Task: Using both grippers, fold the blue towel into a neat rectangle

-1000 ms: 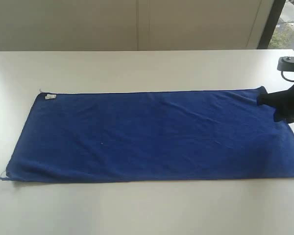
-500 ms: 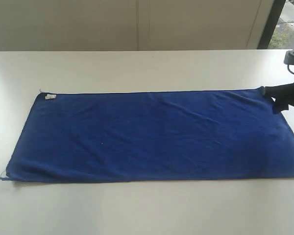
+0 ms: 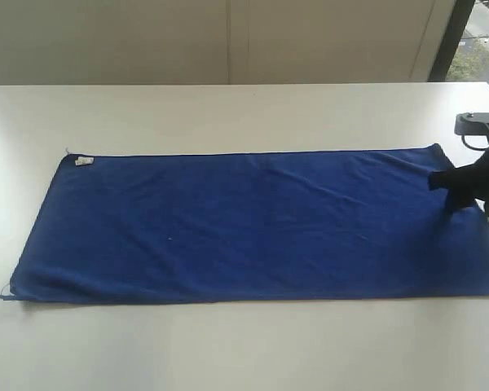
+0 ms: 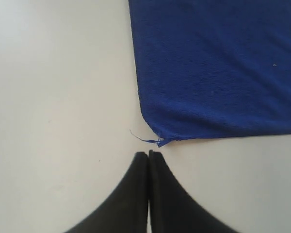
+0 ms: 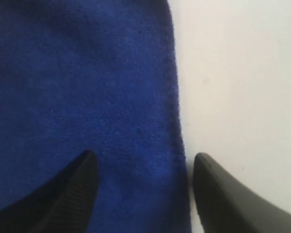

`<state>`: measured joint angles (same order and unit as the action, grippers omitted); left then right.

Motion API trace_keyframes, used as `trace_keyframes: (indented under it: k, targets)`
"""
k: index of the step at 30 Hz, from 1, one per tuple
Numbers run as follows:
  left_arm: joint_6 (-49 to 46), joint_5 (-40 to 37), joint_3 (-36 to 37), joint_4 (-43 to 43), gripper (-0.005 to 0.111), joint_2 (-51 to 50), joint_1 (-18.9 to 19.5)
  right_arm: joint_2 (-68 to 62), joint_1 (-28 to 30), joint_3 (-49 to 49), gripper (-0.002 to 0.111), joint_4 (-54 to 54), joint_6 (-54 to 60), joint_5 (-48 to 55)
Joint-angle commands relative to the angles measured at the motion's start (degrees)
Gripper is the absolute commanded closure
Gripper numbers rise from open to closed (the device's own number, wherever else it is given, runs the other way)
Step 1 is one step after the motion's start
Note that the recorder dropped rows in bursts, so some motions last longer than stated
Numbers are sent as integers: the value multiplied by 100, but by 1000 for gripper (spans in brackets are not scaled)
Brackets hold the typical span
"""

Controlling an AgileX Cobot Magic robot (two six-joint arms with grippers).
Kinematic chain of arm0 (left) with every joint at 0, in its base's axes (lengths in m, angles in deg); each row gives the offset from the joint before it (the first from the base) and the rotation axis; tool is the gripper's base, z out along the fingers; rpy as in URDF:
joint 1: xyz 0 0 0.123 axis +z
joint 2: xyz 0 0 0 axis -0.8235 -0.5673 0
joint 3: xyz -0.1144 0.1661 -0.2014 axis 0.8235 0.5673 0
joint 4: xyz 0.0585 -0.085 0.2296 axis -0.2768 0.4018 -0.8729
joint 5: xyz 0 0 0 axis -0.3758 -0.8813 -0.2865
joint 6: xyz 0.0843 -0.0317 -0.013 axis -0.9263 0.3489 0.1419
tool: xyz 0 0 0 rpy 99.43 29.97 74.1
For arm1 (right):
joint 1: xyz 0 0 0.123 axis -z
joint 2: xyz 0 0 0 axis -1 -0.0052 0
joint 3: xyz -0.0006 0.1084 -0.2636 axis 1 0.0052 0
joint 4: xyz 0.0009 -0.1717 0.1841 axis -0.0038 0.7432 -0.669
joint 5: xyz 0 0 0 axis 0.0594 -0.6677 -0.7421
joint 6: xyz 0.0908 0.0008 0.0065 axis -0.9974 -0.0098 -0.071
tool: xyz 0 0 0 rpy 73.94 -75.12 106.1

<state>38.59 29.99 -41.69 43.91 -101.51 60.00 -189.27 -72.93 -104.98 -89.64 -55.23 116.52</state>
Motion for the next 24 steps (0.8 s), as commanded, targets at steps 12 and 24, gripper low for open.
trace_keyframes:
  k: [12, 24]
  targets:
    - [-26, -20, 34, 48, 107, 48, 7, -168, 49, -23, 108, 510, 276, -15]
    - [-26, -20, 34, 48, 107, 48, 7, 853, 225, -23, 108, 1301, -547, 304]
